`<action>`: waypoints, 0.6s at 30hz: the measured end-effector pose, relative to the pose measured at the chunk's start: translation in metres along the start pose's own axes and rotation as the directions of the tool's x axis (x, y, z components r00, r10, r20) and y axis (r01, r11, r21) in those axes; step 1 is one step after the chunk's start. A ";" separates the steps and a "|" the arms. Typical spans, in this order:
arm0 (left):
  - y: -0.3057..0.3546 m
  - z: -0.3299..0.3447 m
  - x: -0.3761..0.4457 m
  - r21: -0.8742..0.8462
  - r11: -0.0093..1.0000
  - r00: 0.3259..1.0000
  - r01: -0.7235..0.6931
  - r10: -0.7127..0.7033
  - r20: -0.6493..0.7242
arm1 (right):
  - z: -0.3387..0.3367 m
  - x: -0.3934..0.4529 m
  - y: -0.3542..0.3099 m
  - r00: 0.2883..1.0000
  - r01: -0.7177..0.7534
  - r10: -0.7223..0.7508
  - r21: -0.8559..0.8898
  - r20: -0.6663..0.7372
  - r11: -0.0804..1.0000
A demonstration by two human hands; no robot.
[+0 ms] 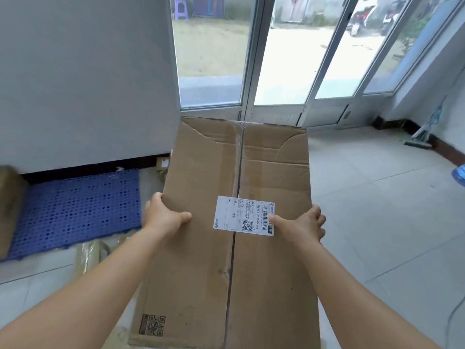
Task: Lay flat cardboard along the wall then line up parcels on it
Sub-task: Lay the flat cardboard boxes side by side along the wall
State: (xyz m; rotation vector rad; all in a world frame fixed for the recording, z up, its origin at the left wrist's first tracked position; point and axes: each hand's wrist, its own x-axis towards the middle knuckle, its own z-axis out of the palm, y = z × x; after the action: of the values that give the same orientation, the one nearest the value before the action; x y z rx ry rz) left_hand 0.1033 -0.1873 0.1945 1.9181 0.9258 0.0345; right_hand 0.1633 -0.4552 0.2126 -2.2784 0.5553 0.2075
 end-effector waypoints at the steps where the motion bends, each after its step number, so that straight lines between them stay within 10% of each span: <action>1: -0.003 -0.012 -0.008 -0.013 1.000 1.000 0.009 -0.009 -0.029 | -0.001 -0.008 -0.006 1.000 0.026 -0.026 -0.002 0.014 1.000; 18: -0.096 -0.225 -0.134 -0.198 0.972 0.862 0.126 -0.206 -0.464 | 0.068 -0.188 -0.103 0.865 0.399 -0.381 0.014 0.325 0.917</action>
State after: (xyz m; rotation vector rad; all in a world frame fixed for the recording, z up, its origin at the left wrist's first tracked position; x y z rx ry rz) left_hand -0.1363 -0.0770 0.2861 1.6970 1.3757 0.4930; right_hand 0.0434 -0.2815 0.2911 -2.2883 -0.0882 0.3854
